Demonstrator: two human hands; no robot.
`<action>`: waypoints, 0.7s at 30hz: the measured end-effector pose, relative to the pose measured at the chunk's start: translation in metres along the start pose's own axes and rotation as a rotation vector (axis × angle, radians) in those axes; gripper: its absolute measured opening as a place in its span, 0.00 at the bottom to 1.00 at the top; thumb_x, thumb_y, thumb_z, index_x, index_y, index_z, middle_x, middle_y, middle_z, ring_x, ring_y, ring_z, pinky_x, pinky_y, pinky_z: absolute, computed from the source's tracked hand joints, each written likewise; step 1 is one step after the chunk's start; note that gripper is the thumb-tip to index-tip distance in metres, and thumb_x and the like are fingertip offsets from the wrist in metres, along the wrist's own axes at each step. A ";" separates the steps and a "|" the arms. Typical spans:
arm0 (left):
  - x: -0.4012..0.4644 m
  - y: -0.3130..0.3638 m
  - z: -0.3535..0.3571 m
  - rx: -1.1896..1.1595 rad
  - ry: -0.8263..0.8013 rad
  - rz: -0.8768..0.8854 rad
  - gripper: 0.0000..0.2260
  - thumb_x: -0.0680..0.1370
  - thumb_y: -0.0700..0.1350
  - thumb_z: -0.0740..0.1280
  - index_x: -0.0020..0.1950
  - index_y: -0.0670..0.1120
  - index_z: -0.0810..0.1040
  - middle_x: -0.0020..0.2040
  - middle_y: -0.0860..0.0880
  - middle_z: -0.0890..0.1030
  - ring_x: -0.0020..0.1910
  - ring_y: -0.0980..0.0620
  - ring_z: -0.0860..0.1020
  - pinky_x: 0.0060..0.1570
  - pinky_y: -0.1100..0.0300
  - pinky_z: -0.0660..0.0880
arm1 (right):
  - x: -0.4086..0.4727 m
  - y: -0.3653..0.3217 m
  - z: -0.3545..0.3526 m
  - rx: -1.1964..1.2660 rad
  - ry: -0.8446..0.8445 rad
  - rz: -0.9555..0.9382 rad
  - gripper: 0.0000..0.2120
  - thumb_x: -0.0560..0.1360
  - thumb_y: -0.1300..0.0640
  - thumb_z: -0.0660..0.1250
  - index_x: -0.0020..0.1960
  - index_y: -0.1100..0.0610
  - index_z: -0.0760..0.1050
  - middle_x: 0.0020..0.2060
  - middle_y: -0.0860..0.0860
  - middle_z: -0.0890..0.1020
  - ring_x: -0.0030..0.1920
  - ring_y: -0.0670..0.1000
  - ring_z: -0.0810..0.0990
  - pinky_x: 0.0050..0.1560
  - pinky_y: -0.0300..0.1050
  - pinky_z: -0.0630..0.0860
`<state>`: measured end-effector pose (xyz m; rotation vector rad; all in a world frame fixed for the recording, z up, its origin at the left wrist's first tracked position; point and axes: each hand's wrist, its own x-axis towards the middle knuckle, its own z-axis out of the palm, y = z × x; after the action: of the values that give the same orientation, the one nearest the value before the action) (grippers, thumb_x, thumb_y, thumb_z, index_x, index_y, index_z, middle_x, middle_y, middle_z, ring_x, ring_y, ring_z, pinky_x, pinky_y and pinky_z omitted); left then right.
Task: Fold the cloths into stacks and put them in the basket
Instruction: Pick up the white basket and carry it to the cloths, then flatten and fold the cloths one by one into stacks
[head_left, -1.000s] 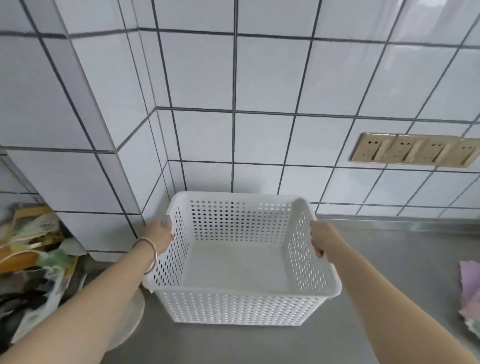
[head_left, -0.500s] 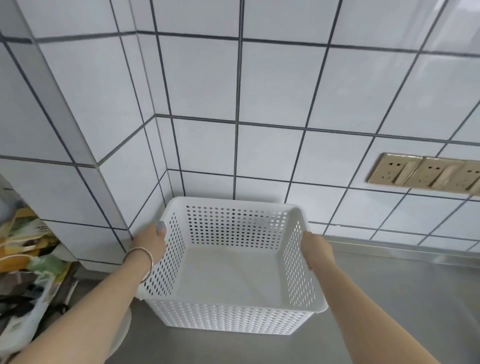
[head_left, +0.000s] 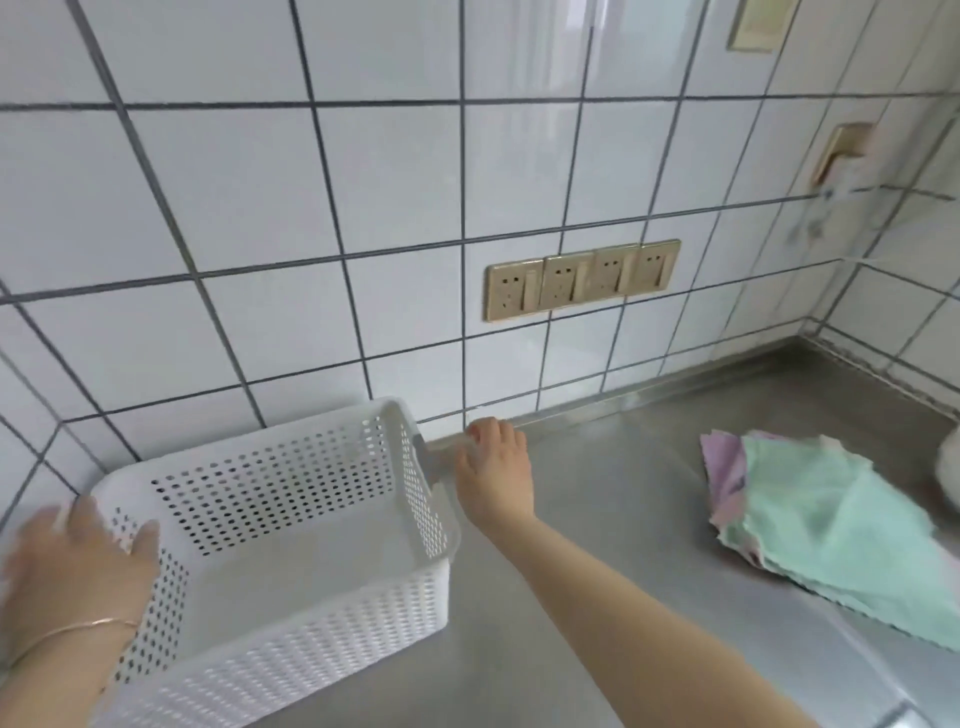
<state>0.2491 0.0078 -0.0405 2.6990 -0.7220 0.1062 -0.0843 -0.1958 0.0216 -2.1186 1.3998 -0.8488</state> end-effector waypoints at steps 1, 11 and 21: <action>-0.007 0.021 0.001 -0.050 0.090 0.043 0.34 0.71 0.68 0.50 0.70 0.48 0.62 0.64 0.39 0.70 0.59 0.34 0.71 0.56 0.37 0.72 | -0.004 0.011 -0.012 -0.022 0.009 -0.001 0.11 0.77 0.56 0.58 0.57 0.59 0.71 0.54 0.54 0.74 0.56 0.56 0.68 0.56 0.45 0.63; -0.239 0.312 -0.025 -0.457 0.253 0.797 0.16 0.73 0.44 0.64 0.60 0.43 0.73 0.58 0.43 0.71 0.50 0.43 0.80 0.42 0.49 0.79 | -0.048 0.211 -0.128 -0.268 -0.008 0.232 0.14 0.72 0.58 0.61 0.58 0.58 0.73 0.55 0.55 0.75 0.59 0.57 0.69 0.56 0.49 0.66; -0.331 0.379 0.097 -0.375 -0.323 0.685 0.10 0.75 0.44 0.66 0.55 0.51 0.76 0.55 0.52 0.75 0.46 0.57 0.82 0.40 0.59 0.71 | -0.061 0.369 -0.162 -0.369 0.026 0.418 0.13 0.74 0.60 0.63 0.58 0.59 0.74 0.56 0.57 0.76 0.57 0.59 0.70 0.55 0.49 0.67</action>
<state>-0.2275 -0.1772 -0.0674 2.0330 -1.5624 -0.2790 -0.4538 -0.2849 -0.1251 -1.9469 2.0462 -0.4811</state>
